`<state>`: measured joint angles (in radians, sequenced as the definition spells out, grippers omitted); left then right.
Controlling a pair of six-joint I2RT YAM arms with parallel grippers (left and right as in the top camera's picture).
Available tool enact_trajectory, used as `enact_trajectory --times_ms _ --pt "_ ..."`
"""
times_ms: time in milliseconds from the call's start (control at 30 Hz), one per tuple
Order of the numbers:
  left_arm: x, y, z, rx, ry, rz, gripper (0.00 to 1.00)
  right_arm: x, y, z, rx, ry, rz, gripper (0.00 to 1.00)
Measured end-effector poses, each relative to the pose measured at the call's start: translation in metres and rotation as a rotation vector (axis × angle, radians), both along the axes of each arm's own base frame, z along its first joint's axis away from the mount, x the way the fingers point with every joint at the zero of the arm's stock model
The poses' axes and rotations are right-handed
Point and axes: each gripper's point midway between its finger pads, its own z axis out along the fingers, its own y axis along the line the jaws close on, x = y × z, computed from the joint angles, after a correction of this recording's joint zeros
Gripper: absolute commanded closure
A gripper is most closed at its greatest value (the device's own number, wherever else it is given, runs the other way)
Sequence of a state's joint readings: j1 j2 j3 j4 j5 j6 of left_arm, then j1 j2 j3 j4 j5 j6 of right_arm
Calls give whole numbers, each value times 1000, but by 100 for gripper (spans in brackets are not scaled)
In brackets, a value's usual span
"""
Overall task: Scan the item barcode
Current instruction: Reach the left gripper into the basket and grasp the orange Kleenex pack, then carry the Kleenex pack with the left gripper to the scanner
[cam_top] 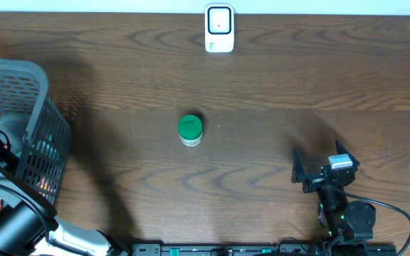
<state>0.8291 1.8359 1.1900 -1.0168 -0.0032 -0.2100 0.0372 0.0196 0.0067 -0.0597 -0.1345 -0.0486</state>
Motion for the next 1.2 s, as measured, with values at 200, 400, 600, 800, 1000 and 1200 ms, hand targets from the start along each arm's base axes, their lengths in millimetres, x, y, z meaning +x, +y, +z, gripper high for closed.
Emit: enact_trajectory --times_ms 200,400,600,800,1000,1200 --pt "-1 -2 0 -4 3 2 45 0 0 0 0 0 0 1" --pt "-3 -4 24 -34 39 30 45 0 0 0 0 0 0 1" --pt "30 30 114 69 -66 44 45 0 0 0 0 0 0 1" --pt "72 47 214 191 -342 50 45 0 0 0 0 0 0 1" --pt "101 14 292 168 -680 8 45 0 0 0 0 0 0 1" --pt "103 -70 366 54 -985 -132 45 0 0 0 0 0 0 1"
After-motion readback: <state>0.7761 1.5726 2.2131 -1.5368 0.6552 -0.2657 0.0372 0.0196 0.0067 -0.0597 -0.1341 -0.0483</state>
